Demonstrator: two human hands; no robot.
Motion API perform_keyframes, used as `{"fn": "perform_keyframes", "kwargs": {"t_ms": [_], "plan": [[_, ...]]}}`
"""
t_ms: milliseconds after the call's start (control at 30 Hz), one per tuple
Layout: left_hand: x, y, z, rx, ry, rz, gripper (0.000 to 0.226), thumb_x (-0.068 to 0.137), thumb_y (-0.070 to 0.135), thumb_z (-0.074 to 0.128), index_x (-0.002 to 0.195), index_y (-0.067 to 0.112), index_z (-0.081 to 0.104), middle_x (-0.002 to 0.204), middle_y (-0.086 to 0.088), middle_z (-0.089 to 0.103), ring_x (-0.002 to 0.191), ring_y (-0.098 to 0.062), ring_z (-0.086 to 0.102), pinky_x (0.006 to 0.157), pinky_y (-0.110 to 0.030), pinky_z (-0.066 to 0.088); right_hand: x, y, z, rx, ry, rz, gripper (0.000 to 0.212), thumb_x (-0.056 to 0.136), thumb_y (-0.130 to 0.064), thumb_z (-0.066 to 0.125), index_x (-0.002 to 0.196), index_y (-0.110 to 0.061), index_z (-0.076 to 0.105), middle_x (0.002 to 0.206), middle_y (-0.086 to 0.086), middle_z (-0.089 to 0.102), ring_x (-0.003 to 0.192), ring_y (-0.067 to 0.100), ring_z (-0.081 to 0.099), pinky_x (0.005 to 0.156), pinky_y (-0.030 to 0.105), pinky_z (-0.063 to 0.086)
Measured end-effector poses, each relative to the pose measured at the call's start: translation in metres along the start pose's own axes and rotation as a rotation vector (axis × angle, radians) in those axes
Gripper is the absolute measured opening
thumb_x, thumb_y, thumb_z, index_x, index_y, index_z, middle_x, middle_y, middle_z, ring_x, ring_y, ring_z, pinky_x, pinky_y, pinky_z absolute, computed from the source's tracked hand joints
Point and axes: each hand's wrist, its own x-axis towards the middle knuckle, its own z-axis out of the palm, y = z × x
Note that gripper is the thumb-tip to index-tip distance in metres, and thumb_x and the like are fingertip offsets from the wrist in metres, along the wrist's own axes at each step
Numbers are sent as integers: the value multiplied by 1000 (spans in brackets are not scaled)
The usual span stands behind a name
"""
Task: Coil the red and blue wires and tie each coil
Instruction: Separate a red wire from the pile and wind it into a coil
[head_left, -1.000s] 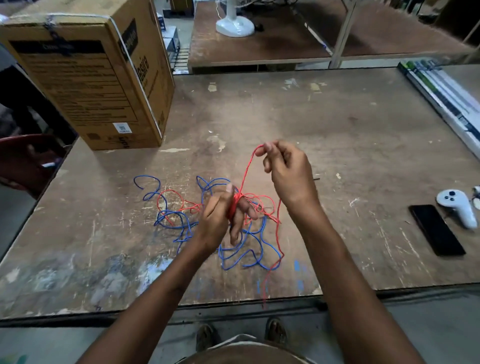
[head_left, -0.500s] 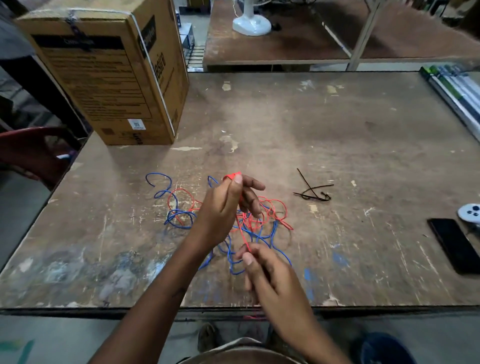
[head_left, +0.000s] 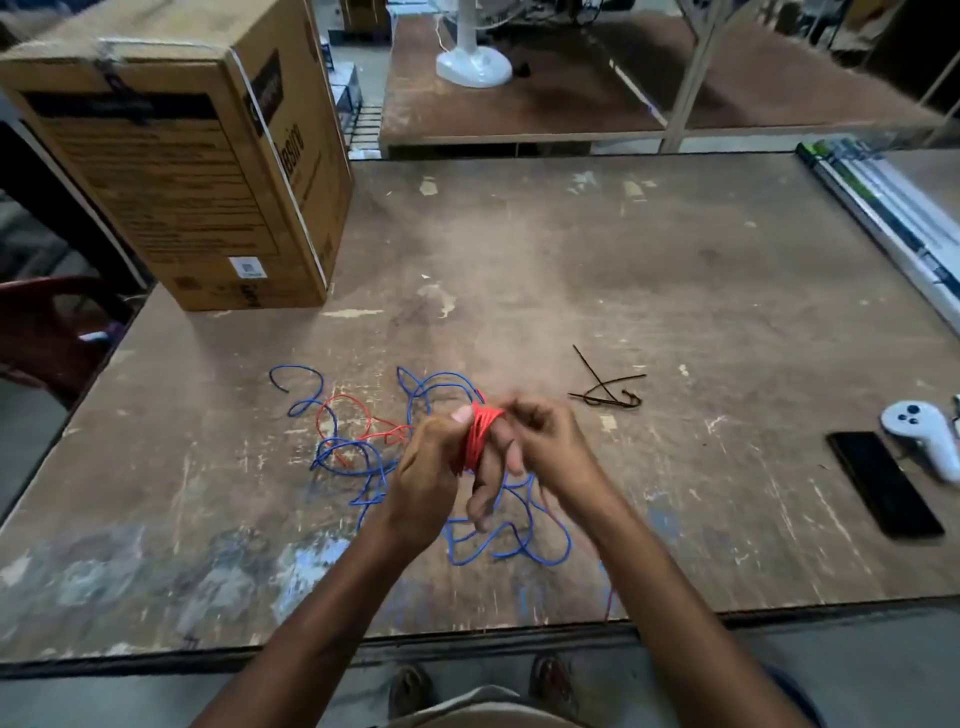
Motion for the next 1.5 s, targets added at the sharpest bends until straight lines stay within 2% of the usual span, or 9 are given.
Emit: {"fn": "perform_keyframes", "kwargs": {"t_ms": [133, 267, 467, 733, 833, 967, 1133, 1333, 1500], "plan": [[11, 13, -3, -63, 78, 2, 52, 97, 46, 32, 85, 18, 74, 52, -8, 62, 44, -24, 59, 41, -35, 35, -73, 18, 38, -8, -42, 43, 32, 102, -55, 58, 93, -29, 73, 65, -9, 61, 56, 6, 52, 54, 24, 43], [21, 6, -8, 215, 266, 106, 56, 109, 35, 24, 108, 5, 71, 77, -15, 76, 74, -39, 72, 71, -45, 52, -111, -5, 43, -57, -249, 60, 22, 116, -28, 44, 125, -29, 64, 71, 2, 62, 48, 22, 53, 51, 37, 44], [20, -8, -40, 791, 181, 90, 51, 113, 31, 27, 88, 25, 71, 66, 2, 71, 65, -7, 66, 69, -32, 52, -90, -79, 9, -19, -84, -56, 26, 110, -35, 49, 115, -26, 72, 65, -10, 50, 56, 10, 46, 53, 24, 40], [0, -4, -5, 103, 17, -41, 58, 104, 43, 29, 82, 11, 72, 39, -4, 47, 34, -27, 53, 50, -26, 43, 7, -24, 1, 126, 74, 88, 7, 99, -21, 74, 93, -19, 77, 67, -4, 69, 46, 9, 46, 45, 18, 32], [2, 4, -6, 52, 81, -4, 56, 103, 44, 31, 81, 10, 69, 40, -4, 45, 35, -28, 53, 51, -29, 47, -20, 9, 21, 116, 1, 78, 11, 95, -35, 72, 92, -25, 76, 67, 22, 70, 50, 20, 54, 44, 35, 44], [12, 16, -7, -42, 193, 15, 55, 101, 46, 31, 83, 11, 69, 45, -6, 50, 42, -32, 56, 48, -36, 48, -78, 12, 38, -175, -138, 2, 22, 112, -25, 52, 100, -33, 70, 62, -12, 62, 51, -1, 48, 54, 19, 39], [29, 1, -31, 325, 397, 94, 53, 111, 30, 25, 102, 5, 71, 68, -10, 72, 69, -35, 69, 71, -50, 53, -121, -30, 43, -107, -247, -17, 24, 113, -36, 46, 123, -30, 67, 65, -3, 58, 52, 17, 52, 54, 39, 46], [7, -30, -31, 421, 149, -27, 59, 111, 37, 25, 86, 14, 73, 51, -6, 63, 50, -34, 56, 59, -42, 46, -69, -87, 7, -159, 30, -128, 26, 112, -36, 47, 103, -26, 70, 68, -10, 55, 61, 5, 50, 60, 29, 44], [-3, -15, -6, 103, -26, -71, 59, 104, 45, 26, 82, 18, 74, 40, -3, 46, 35, -25, 54, 49, -28, 43, 1, -52, -12, -51, 121, -28, 27, 108, -27, 60, 86, -23, 75, 62, -13, 55, 53, 1, 44, 49, 18, 34]]}}
